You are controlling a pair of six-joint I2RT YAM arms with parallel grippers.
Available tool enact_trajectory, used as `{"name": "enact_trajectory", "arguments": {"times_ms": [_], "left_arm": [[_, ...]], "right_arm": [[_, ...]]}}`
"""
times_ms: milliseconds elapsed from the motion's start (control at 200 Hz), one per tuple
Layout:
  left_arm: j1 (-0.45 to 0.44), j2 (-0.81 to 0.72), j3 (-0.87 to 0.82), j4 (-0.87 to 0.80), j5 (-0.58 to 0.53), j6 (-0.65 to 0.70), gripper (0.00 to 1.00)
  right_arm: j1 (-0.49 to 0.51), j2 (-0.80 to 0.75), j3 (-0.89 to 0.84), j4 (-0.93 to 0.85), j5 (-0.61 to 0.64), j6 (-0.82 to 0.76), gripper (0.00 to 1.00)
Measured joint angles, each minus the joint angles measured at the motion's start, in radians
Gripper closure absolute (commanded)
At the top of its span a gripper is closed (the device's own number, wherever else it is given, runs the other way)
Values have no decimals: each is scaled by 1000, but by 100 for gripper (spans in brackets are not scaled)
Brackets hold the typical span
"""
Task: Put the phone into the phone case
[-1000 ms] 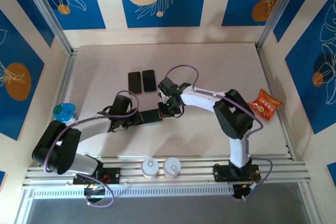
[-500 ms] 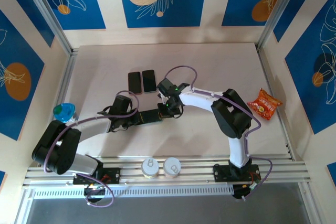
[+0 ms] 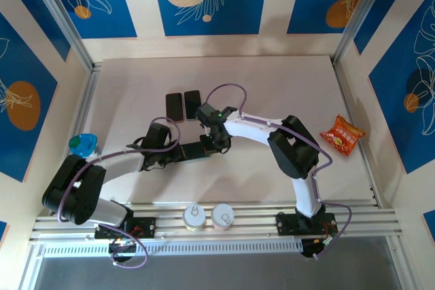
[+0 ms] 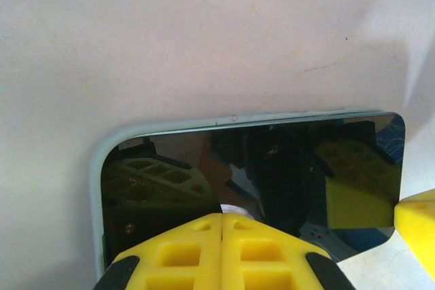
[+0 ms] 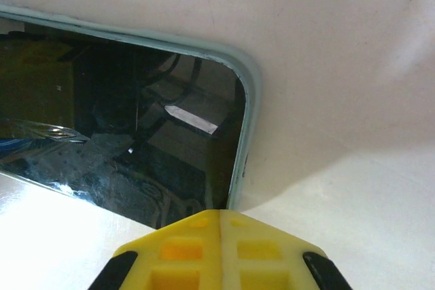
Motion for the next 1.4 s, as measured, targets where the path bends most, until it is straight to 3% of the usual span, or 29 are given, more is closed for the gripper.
{"name": "enact_trajectory", "arguments": {"times_ms": [750,1115,1396], "left_arm": [[0,-40,-21,6,-17,8,100],[4,-47,-23,-7,-44,8,100],[4,-47,-11,-27,-47,13,100]], "right_arm": [[11,82,124,-133,11,-19,100],[11,109,136,-115,-22,-31,100],[-24,-20,-40,79,-80,-26,100]]}}
